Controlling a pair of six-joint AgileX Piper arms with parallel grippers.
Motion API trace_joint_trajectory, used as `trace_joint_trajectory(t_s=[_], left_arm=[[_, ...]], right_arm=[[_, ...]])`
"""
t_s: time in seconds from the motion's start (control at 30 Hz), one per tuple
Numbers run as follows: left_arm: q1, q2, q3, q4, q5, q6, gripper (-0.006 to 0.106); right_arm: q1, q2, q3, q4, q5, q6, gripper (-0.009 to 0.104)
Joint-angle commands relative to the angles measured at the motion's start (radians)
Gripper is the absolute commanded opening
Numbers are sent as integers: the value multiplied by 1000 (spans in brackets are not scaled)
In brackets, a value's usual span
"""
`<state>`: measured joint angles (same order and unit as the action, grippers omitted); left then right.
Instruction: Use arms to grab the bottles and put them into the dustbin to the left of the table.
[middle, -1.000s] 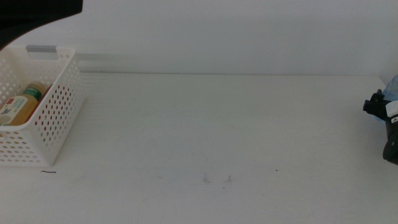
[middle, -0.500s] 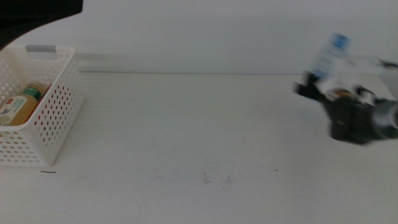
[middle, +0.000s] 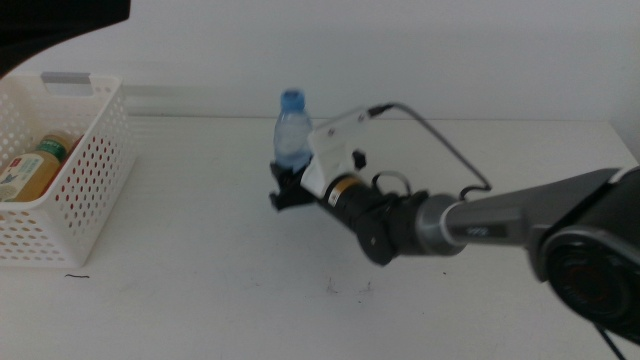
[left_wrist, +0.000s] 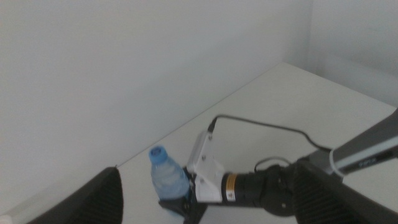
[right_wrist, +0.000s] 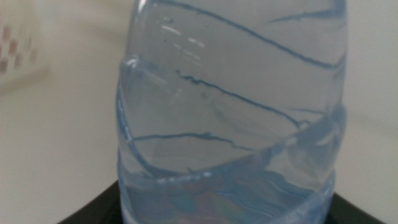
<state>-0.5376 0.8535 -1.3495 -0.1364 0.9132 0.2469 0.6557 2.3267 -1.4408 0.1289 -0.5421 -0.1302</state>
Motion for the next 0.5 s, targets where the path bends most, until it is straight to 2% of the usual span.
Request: trace_joint_trajectory(t_s=[0.0,0.17,0.27,0.33,0.47], left_arm=[[-7,-3,2,5,-12,-10,93],[-7,-3,2,5,-12,-10,93],[-7,-3,2,5,-12,-10,93],[-7,-3,2,5,-12,-10,93],[-7,-3,2,5,-12,-10,93]], right_arm=[[13,6,-23,-1,-99,7,-3],[20,50,-27,1,-115,0,-2],[20,57,-27,8,-91,0,5],[22,43,-27,8,-50,0,18],[22,-15,-27,8,108,10,62]])
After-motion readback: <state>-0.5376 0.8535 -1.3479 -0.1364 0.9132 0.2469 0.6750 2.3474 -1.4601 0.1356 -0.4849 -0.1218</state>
